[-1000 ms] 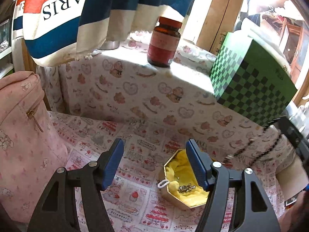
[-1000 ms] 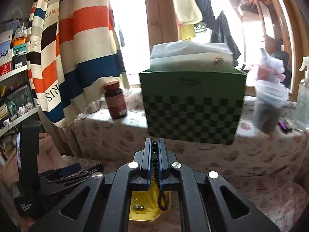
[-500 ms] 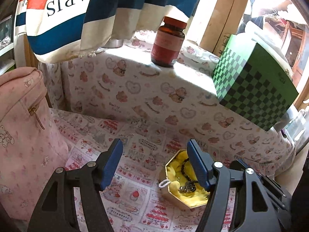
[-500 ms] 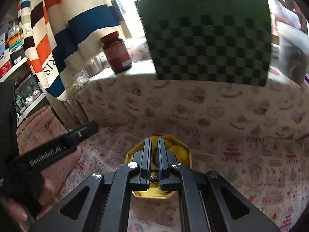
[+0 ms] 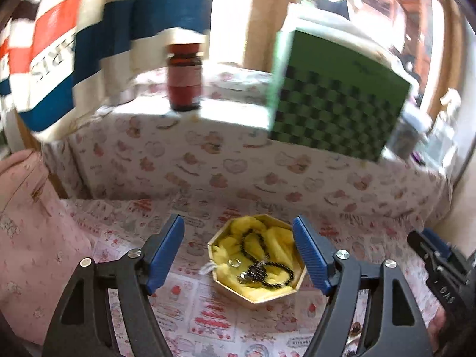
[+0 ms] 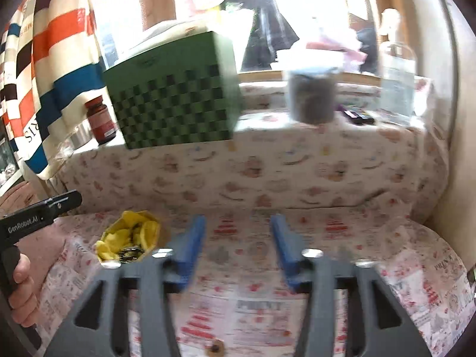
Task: Organize jewelry
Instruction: 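Lower the black bead necklace into the gold box and open the right gripper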
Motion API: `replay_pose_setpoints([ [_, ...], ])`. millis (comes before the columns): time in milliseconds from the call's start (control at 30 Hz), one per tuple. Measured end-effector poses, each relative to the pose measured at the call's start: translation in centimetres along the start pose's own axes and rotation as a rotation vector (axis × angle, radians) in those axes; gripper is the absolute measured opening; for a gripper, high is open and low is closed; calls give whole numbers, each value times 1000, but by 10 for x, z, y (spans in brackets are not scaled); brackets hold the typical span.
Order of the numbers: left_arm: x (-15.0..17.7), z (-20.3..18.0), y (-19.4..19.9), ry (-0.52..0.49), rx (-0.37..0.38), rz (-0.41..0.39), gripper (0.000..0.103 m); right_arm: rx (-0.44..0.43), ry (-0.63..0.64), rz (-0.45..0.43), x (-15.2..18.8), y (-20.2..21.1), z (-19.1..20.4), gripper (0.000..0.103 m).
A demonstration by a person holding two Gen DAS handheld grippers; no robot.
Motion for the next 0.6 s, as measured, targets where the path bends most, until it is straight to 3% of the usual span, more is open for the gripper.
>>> replay_pose_setpoints([
  [67,4,-14,1,-57,-17,-5,78,-4,-12,2,4,4,-12,61],
  [133,6,-27,5,-100,-35,-23,81,-17,-17,8,6,6,-21,69],
  [200,10,-36,9,-125,-37,-28,91,-30,-1,23,10,10,-27,72],
  [267,15,-43,13,-146,-5,-23,94,-42,37,35,14,13,-28,72],
  [433,40,-51,17,-217,49,-9,102,-113,202,40,33,28,-22,85],
  [600,61,-51,13,-223,103,-92,103,-215,222,18,44,27,-22,85],
])
Point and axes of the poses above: each gripper's, at about its wrist camera, not at the fingertips, and y roughly against the way its jaws point, z to its left, x to its underside, the point moved 3 cm from there along -y, roughly the way its jaws point
